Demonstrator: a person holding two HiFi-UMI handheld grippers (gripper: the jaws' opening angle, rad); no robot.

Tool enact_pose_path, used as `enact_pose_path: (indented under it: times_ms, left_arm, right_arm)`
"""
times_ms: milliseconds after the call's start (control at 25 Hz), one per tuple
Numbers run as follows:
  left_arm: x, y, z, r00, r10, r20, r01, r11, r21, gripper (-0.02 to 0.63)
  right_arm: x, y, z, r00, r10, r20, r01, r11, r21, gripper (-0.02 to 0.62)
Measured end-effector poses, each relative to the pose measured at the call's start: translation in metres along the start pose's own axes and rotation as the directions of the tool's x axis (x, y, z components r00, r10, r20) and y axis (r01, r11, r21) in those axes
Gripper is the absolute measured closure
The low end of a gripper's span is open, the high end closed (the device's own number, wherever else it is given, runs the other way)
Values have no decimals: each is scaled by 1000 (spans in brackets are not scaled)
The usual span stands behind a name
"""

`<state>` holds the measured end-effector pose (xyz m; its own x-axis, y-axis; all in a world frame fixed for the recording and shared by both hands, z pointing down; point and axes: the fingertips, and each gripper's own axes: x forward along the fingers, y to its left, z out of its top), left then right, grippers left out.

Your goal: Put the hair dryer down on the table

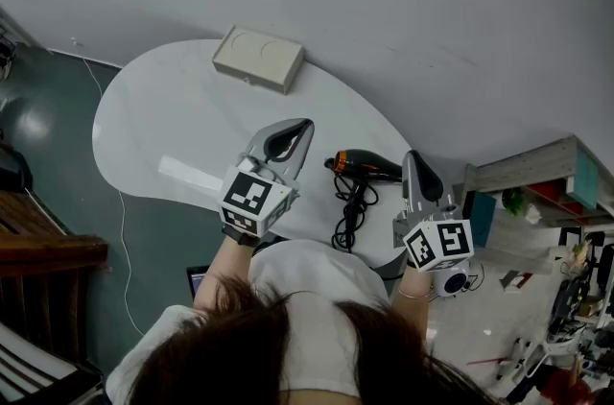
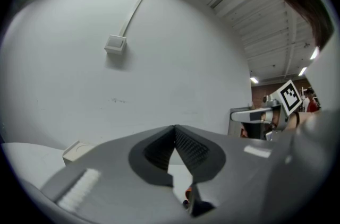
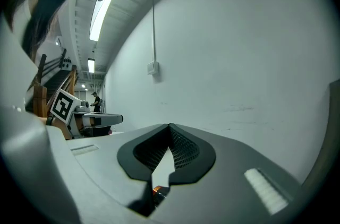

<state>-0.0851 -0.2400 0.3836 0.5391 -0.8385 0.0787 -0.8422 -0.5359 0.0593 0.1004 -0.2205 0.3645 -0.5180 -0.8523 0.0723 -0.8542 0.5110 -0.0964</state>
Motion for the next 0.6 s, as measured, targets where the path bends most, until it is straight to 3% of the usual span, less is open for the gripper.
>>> enact_pose_path:
  times_ms: [600]
  left_arm:
    - [6,11,6,1000,1,4,-1,1000,3,549]
  right_arm:
    - [2,-10,5,999,-33,11,33,999,-14,594]
